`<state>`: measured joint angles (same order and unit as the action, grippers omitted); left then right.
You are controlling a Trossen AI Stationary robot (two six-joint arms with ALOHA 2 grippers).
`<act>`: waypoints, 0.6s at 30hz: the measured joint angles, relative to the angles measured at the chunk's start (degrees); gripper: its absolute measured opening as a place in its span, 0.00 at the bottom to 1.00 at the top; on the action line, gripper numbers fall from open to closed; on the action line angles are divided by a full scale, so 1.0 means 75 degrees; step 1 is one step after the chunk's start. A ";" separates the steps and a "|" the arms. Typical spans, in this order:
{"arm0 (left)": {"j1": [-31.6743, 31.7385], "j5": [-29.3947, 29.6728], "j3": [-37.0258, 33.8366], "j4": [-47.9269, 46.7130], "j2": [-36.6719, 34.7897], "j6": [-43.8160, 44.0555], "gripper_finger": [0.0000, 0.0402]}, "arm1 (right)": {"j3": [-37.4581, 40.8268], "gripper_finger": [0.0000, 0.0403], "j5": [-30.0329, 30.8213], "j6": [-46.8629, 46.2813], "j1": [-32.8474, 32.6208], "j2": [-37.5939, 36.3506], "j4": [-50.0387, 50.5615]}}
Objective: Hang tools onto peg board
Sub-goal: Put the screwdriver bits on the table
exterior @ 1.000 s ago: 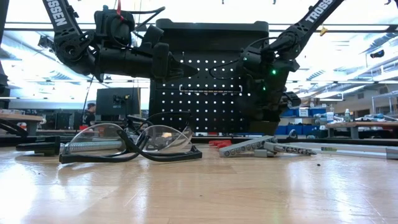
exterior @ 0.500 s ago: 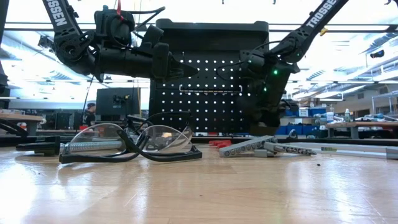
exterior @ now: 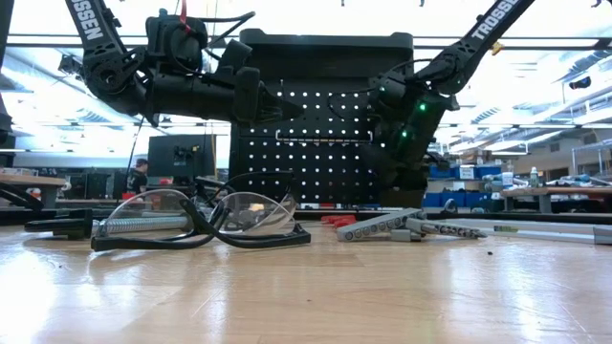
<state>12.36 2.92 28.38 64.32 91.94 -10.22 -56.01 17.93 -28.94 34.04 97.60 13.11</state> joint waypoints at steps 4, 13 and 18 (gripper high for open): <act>0.0000 0.0001 0.0000 -0.0013 0.0000 0.0000 0.12 | -0.0003 0.58 0.1043 -0.0092 -0.0488 -0.0068 0.0055; 0.0000 0.0000 0.0000 -0.0013 0.0000 0.0105 0.12 | -0.0017 0.58 0.1435 -0.1077 -0.0448 -0.0114 0.0553; 0.0000 -0.0012 0.0000 0.0005 0.0002 0.0154 0.12 | -0.0028 0.59 0.1338 -0.1276 -0.0093 0.0006 0.0572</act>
<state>12.36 2.83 28.38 64.36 91.95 -9.06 -56.22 27.97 -38.51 33.34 97.65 17.40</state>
